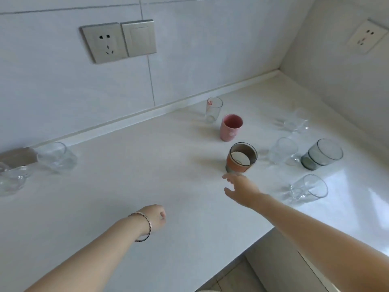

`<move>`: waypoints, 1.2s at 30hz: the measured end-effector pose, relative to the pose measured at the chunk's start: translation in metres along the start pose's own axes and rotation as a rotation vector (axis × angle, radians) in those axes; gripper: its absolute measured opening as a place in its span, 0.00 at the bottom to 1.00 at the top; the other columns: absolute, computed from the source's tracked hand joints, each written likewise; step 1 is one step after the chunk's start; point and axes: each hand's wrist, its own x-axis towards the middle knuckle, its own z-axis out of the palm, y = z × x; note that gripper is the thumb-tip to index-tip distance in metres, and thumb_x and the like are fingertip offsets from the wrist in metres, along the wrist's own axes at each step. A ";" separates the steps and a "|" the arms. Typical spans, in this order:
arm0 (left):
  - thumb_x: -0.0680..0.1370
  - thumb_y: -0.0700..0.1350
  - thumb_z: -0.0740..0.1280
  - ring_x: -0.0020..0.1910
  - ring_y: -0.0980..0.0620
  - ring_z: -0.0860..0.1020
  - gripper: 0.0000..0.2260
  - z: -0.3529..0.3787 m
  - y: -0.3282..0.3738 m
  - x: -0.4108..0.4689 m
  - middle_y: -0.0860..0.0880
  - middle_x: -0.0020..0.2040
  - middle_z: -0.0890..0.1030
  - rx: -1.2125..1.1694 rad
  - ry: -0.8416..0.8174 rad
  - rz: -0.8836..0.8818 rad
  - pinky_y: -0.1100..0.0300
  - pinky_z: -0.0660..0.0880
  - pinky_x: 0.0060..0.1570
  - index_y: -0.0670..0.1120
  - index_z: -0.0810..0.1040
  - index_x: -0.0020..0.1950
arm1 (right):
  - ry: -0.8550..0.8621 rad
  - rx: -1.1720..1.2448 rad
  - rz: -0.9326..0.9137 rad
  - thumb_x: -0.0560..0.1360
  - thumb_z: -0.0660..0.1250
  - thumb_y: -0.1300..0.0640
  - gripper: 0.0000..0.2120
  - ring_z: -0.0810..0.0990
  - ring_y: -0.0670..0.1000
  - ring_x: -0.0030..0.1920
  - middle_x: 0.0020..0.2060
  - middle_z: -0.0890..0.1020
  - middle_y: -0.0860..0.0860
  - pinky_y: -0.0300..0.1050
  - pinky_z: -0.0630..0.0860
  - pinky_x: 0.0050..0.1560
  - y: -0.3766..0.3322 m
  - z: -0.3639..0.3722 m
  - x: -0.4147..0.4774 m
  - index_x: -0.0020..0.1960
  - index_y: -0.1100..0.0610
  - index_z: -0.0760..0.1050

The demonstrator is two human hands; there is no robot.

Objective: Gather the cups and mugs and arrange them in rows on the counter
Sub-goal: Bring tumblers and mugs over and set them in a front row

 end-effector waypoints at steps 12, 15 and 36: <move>0.79 0.46 0.57 0.63 0.50 0.74 0.14 -0.016 0.042 0.026 0.49 0.64 0.75 0.032 0.009 -0.067 0.61 0.69 0.62 0.46 0.72 0.63 | 0.162 -0.022 0.097 0.67 0.72 0.41 0.47 0.62 0.59 0.70 0.69 0.61 0.57 0.52 0.65 0.69 0.037 -0.063 0.068 0.76 0.54 0.51; 0.79 0.45 0.57 0.57 0.51 0.74 0.13 -0.019 0.028 0.023 0.49 0.63 0.75 0.004 0.031 -0.121 0.62 0.69 0.59 0.46 0.73 0.62 | 0.102 -0.045 0.128 0.67 0.72 0.42 0.48 0.65 0.60 0.68 0.67 0.63 0.57 0.52 0.69 0.65 0.033 -0.059 0.078 0.76 0.55 0.49; 0.77 0.43 0.58 0.48 0.53 0.70 0.04 0.017 -0.165 -0.096 0.53 0.49 0.71 -0.313 0.182 -0.390 0.64 0.65 0.48 0.51 0.70 0.47 | -0.077 -0.243 -0.470 0.65 0.71 0.40 0.45 0.69 0.55 0.66 0.67 0.65 0.52 0.46 0.71 0.63 -0.200 0.049 0.003 0.75 0.50 0.53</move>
